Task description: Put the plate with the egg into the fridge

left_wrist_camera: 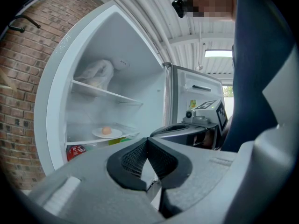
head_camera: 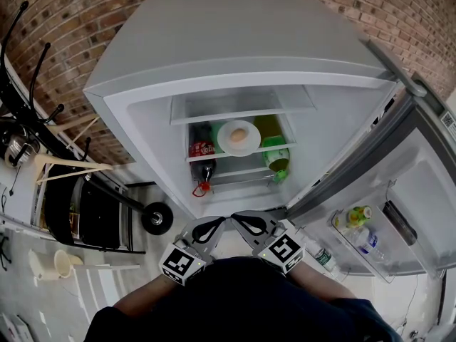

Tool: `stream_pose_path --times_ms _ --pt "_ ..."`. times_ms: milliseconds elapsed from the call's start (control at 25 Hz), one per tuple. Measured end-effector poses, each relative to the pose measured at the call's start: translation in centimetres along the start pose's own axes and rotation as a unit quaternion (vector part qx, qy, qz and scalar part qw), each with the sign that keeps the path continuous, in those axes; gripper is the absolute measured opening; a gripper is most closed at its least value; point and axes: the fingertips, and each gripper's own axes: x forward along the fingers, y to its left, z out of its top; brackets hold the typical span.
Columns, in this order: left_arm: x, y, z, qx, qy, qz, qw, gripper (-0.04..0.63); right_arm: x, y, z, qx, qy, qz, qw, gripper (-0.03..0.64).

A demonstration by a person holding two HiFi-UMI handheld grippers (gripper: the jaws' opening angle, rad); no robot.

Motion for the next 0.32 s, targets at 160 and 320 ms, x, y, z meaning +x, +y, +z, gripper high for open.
stream_pose_path --times_ms 160,320 --pt "-0.11 -0.07 -0.02 0.001 0.001 0.0 1.0 0.005 -0.06 0.1 -0.02 0.001 0.002 -0.002 1.0 0.009" --pt "-0.29 -0.16 -0.04 0.001 0.001 0.002 1.0 0.005 -0.19 0.23 0.0 0.002 0.003 -0.005 1.0 0.009"
